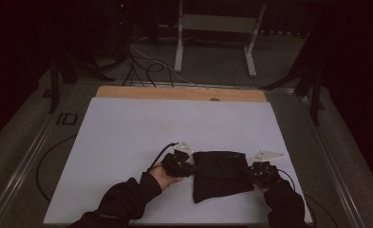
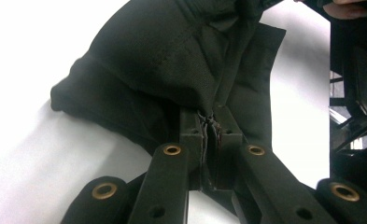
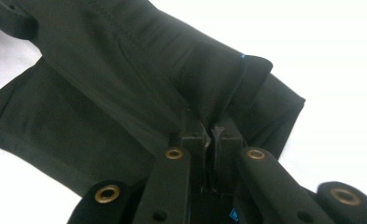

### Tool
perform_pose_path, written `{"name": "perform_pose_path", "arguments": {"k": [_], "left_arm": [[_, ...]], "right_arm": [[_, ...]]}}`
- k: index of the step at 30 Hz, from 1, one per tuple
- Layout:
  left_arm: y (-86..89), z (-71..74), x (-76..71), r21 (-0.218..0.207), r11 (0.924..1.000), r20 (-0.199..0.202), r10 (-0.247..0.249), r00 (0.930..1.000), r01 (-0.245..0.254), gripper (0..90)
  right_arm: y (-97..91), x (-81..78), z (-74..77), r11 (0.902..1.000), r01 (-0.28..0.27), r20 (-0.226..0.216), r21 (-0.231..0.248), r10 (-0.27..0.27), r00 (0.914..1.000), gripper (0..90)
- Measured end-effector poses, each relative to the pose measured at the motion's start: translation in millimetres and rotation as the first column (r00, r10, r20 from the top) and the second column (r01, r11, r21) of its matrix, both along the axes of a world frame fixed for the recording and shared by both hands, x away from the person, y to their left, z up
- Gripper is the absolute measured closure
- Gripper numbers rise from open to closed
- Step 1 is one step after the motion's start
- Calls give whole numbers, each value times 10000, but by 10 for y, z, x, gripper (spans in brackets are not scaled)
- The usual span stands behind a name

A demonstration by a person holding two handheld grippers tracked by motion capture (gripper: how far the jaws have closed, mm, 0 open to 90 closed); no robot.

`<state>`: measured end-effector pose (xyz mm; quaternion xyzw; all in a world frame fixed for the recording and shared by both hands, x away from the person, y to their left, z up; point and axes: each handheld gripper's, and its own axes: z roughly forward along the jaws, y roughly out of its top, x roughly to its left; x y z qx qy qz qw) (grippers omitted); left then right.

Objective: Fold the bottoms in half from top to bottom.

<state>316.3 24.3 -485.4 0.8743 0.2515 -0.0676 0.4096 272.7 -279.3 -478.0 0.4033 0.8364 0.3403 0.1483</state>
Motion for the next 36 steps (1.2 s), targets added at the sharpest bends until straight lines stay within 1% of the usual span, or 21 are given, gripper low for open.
{"name": "perform_pose_path", "arguments": {"k": [2,6,8,9,13,16,18,20,22,23,28,30,31,32,33,34,36], "left_arm": [[4,-19,-5,-2,10000,-62,10,10000,-10,860],[-20,-62,-39,81,10000,-111,-5,9999,6,859],[-36,-92,-60,158,9999,-17,-19,10000,19,859],[-40,-106,-64,141,9999,-95,11,10000,-10,859],[-47,-154,-65,180,9998,-116,103,9999,-101,858],[-41,-169,-55,175,9997,-160,147,9998,-144,857],[-31,-190,-61,169,9998,-209,135,9997,-132,853],[-25,-207,-65,144,9998,-273,134,9995,-130,852],[-15,-246,-67,72,9998,-422,202,9989,-200,852],[-19,-254,-69,60,9998,-453,216,9987,-214,852],[-33,-245,-77,103,9997,-396,242,9989,-239,839],[-31,-238,-87,38,9997,-413,260,9988,-259,811],[-27,-223,-97,14,9997,-375,229,9990,-228,783],[-21,-207,-105,3,9998,-319,217,9993,-217,752],[-16,-190,-111,-42,9997,-306,234,9993,-236,728],[0,-160,-118,-51,9998,-230,192,9996,-193,724],[46,-95,-129,-118,9999,-78,117,9999,-118,690]], "right_arm": [[-1,-7,-8,10000,-2,-42,38,2,10000,865],[-7,-8,-48,9999,52,-108,-93,-53,9999,864],[-5,1,-69,9998,136,-151,-121,-138,9998,864],[-1,9,-84,9998,153,-123,-138,-154,9998,863],[18,28,-132,9991,193,-204,-385,-201,9996,862],[7,42,-147,9993,200,-308,-309,-209,9993,859],[10,50,-179,9992,154,-437,-379,-170,9989,855],[7,51,-202,9993,89,-453,-361,-105,9989,855],[3,45,-250,9997,30,-579,-248,-44,9983,852],[-1,46,-251,9998,40,-611,-195,-52,9981,852],[-8,53,-249,9998,84,-624,-165,-94,9980,837],[-14,50,-247,9999,141,-701,-21,-142,9974,812],[-19,50,-238,9999,127,-715,-15,-128,9974,781],[-22,46,-225,10000,96,-728,-13,-97,9973,721],[-26,44,-211,10000,54,-720,-60,-58,9974,702],[-31,38,-195,9999,71,-663,-77,-76,9978,691],[-59,25,-139,9999,157,-525,-21,-158,9985,641]]}}
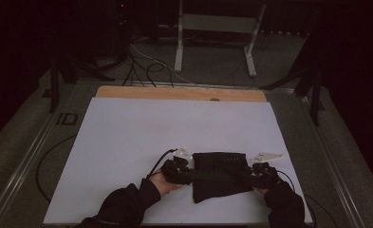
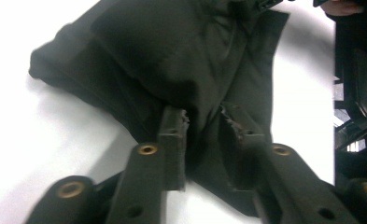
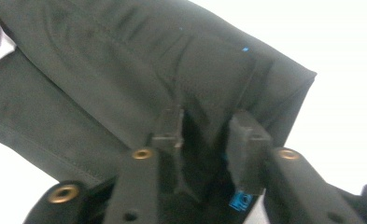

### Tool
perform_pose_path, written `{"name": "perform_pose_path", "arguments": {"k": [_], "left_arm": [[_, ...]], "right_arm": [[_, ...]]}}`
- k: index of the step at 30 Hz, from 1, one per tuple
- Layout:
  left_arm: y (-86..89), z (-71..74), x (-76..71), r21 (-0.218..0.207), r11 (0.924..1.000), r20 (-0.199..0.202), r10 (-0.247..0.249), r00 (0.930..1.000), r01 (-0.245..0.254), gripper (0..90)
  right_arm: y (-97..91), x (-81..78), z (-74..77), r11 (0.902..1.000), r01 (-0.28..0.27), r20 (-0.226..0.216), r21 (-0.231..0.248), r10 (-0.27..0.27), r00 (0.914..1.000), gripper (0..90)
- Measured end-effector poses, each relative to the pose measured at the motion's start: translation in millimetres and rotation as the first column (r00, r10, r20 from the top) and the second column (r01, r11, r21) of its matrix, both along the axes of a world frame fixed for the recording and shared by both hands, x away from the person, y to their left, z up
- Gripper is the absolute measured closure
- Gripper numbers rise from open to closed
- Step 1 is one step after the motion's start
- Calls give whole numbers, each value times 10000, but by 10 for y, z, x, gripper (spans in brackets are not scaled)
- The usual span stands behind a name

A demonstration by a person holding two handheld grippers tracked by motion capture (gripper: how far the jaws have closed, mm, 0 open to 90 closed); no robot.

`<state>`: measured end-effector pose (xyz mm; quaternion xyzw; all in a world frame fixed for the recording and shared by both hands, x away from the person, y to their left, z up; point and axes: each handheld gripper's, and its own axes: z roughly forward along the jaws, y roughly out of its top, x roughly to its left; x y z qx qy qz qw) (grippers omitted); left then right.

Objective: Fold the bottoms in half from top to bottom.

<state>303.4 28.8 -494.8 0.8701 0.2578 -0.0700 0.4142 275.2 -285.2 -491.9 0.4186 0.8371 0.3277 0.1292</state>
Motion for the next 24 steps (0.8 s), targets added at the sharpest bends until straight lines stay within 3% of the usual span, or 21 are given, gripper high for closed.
{"name": "perform_pose_path", "arguments": {"k": [3,6,9,16,17,24], "left_arm": [[130,138,0,-216,9994,210,272,9994,-268,688],[238,231,45,-411,9968,389,707,9967,-691,676],[282,264,105,-358,9943,561,1026,9931,-1007,743],[256,228,210,-209,9901,608,1397,9883,-1387,843],[213,173,287,-110,9870,546,1606,9855,-1602,856],[107,79,404,183,9855,614,1670,9840,-1684,892]], "right_arm": [[-65,-40,105,9991,358,282,238,-364,9989,636],[-127,-36,204,9985,506,673,202,-519,9964,695],[-158,25,286,9977,667,930,127,-676,9934,759],[-138,140,302,9977,615,1026,-289,-583,9930,870],[-121,233,277,9972,568,969,-484,-519,9939,897],[-112,467,191,9966,609,775,-560,-565,9954,899]]}}
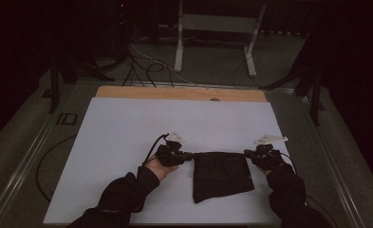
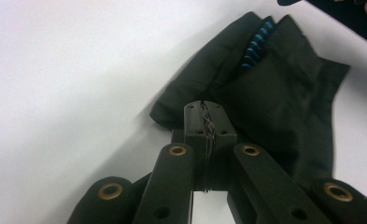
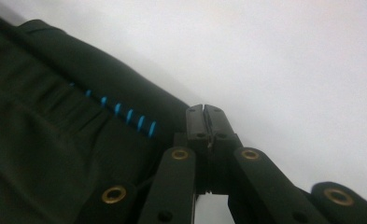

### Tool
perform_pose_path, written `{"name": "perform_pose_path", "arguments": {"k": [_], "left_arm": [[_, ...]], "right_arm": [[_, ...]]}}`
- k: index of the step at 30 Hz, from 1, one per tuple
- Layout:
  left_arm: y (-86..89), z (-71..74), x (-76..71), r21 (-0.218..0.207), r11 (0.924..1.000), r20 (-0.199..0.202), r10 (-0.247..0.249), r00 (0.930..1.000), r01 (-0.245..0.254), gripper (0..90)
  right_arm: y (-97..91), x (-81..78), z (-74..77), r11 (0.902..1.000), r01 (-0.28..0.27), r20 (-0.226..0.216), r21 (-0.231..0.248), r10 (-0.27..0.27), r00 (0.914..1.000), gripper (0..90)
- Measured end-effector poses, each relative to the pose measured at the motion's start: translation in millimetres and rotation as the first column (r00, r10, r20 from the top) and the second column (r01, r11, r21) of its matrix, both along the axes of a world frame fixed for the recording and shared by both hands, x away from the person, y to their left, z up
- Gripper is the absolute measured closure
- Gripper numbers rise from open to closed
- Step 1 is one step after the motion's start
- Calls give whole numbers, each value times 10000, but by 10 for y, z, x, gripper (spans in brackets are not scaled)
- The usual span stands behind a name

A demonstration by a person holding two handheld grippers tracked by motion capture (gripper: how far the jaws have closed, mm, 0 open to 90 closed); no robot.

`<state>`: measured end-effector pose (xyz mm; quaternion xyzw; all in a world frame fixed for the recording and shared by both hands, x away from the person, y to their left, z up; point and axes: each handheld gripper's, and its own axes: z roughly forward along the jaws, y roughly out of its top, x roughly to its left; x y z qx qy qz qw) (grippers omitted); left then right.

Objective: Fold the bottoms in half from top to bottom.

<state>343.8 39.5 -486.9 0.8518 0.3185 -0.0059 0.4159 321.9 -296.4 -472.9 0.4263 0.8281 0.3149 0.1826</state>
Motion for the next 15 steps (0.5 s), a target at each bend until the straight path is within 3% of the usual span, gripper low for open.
{"name": "perform_pose_path", "arguments": {"k": [7,15], "left_arm": [[-85,-95,85,190,9998,-264,-59,9996,64,893],[-191,-194,76,279,9984,-558,-466,9974,482,893]], "right_arm": [[49,155,-144,10000,6,-441,-93,-10,9990,899],[38,185,-283,9999,14,-1000,-162,-30,9950,899]]}}
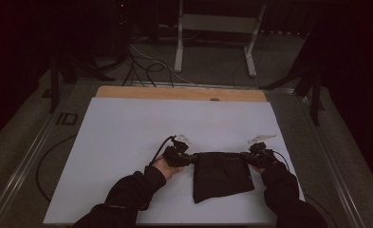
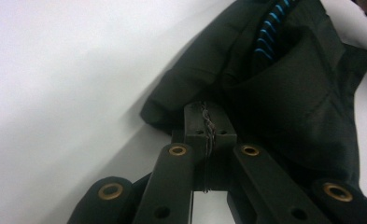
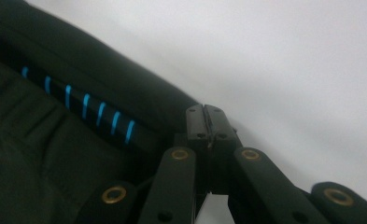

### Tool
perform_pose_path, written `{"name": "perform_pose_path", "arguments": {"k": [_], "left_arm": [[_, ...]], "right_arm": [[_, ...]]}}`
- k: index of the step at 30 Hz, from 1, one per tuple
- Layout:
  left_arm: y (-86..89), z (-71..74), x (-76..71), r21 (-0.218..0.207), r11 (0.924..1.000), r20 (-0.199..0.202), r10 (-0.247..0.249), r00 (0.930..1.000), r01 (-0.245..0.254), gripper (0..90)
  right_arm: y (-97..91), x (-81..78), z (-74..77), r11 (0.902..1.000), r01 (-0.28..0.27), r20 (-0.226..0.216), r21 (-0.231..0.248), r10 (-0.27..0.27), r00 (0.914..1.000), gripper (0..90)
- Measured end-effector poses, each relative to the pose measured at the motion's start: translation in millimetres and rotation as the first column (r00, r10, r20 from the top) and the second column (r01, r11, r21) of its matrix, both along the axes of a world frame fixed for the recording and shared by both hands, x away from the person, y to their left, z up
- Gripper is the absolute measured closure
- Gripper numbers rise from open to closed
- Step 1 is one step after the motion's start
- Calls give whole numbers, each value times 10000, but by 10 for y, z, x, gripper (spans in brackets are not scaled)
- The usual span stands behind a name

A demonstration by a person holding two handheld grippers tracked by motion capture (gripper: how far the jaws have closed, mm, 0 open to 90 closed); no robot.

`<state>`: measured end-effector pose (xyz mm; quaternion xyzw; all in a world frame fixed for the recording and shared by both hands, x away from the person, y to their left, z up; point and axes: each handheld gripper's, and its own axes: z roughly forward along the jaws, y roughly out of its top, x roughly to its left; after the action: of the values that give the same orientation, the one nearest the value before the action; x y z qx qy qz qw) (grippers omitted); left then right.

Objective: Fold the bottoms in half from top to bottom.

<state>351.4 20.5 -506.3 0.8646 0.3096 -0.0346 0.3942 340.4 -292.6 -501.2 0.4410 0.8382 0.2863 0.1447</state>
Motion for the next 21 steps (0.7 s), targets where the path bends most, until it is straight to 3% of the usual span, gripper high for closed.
{"name": "perform_pose_path", "arguments": {"k": [6,11,19,21], "left_arm": [[-24,25,-29,-86,9999,6,-73,10000,73,893],[-23,70,-70,-225,9994,122,-254,9996,257,893],[-6,145,-232,-558,9960,182,-694,9974,703,893],[2,158,-291,-617,9941,210,-875,9959,886,892]], "right_arm": [[25,-10,-11,9998,-145,-189,157,148,9997,899],[38,-67,2,9974,-344,-337,641,366,9988,899],[91,-282,70,9872,-539,-447,1501,612,9971,899],[119,-347,77,9866,-694,-425,1477,765,9962,898]]}}
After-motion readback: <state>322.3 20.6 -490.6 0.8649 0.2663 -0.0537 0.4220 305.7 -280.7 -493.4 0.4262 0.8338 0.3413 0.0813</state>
